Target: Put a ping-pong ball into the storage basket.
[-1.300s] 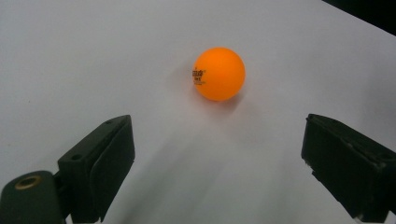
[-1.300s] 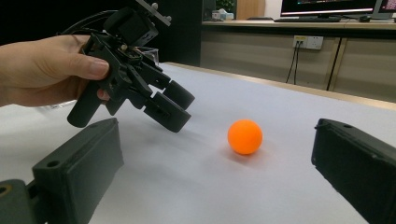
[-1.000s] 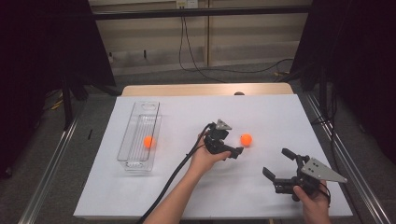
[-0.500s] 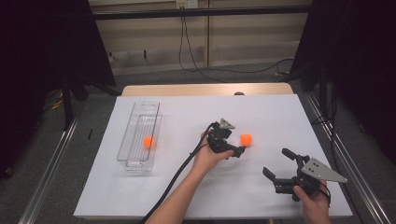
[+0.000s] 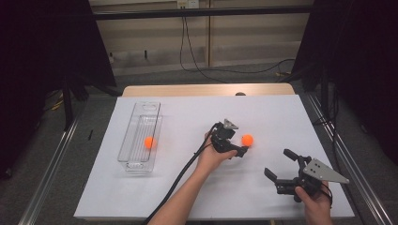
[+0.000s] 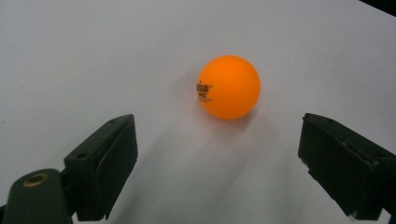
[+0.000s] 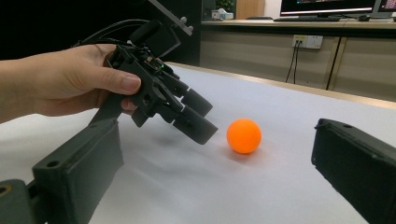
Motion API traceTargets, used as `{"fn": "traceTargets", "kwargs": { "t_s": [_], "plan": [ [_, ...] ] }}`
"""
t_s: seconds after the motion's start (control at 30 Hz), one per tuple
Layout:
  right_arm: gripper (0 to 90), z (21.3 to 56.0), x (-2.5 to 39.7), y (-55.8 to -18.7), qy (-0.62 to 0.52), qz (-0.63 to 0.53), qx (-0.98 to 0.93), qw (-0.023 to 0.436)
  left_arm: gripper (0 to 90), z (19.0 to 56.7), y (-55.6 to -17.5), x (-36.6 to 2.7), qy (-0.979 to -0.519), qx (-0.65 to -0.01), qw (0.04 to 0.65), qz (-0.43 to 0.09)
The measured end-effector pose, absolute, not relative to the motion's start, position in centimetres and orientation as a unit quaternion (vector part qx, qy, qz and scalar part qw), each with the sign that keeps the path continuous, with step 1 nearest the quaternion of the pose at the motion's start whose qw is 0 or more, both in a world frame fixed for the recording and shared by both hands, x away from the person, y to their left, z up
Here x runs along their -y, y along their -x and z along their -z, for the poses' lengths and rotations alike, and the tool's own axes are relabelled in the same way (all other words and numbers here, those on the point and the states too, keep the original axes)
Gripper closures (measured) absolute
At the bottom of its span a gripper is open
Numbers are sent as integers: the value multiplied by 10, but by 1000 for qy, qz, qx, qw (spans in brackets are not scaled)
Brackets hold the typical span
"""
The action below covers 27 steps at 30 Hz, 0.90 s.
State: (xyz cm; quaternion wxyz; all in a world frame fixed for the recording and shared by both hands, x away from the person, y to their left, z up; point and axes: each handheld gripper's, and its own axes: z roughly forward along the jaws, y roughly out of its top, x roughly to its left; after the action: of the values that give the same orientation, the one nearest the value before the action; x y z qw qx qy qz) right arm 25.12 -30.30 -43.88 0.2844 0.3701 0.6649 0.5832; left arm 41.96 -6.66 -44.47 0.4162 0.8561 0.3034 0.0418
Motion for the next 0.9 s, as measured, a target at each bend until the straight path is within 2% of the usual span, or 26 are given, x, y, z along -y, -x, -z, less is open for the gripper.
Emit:
{"fn": "traceTargets", "kwargs": {
  "t_s": [0.5,0.9],
  "plan": [
    [16,439,303,-251,-370,-582,-666,284,136,446,-423,75,-854,-302,421,-38],
    [17,439,304,-251,-372,-584,-664,282,185,451,-428,85,-859,-300,413,-38]
  ]
}}
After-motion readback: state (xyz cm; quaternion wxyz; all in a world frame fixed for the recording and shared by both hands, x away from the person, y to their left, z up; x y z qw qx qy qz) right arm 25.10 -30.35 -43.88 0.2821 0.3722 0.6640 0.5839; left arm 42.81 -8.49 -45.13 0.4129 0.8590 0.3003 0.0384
